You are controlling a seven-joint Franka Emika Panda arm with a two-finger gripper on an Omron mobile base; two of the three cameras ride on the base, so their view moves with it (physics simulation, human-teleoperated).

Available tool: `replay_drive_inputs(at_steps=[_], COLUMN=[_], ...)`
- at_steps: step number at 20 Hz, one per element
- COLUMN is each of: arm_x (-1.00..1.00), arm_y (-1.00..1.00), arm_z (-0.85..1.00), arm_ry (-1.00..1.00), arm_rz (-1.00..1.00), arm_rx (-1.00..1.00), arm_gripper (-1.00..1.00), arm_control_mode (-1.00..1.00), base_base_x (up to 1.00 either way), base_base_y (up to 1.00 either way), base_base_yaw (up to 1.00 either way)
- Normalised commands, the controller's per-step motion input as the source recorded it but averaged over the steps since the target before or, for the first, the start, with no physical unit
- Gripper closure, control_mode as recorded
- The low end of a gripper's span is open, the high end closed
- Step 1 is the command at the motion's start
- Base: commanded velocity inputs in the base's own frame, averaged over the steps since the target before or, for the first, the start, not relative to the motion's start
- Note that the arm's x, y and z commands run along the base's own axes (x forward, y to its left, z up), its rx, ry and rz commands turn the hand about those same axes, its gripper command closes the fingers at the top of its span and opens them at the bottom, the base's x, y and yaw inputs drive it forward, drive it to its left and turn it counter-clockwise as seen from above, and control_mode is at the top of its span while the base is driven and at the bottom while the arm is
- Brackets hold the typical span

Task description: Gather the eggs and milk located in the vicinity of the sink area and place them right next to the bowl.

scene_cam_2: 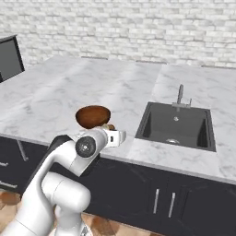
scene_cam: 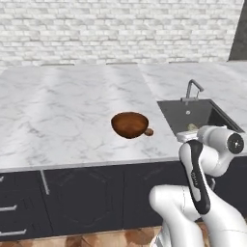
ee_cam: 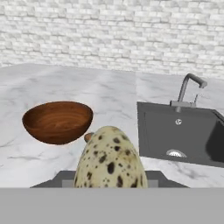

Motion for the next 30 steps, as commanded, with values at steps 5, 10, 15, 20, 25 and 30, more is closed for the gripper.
replay_drive_inputs(at_steps=[5,10,15,20,25,30], arm_x=[0.00,0.00,0.00,0.00,0.00,0.00], arm_y=[0.00,0.00,0.00,0.00,0.00,0.00], arm_z=[0.00,0.00,0.00,0.00,0.00,0.00], arm_ry=[0.00,0.00,0.00,0.00,0.00,0.00], arm_rz=[0.00,0.00,0.00,0.00,0.00,0.00], arm_rx=[0.00,0.00,0.00,0.00,0.00,0.00], arm_gripper=[1.00,1.00,1.00,1.00,1.00,1.00], arm_control_mode=[1.00,1.00,1.00,1.00,1.00,1.00], base_base_x=[0.00,0.16,0.55,0.47,0.14,0.14], base_base_y=[0.70,0.05,0.00,0.00,-0.04,-0.09], base_base_yaw=[0.00,0.00,0.00,0.00,0.00,0.00])
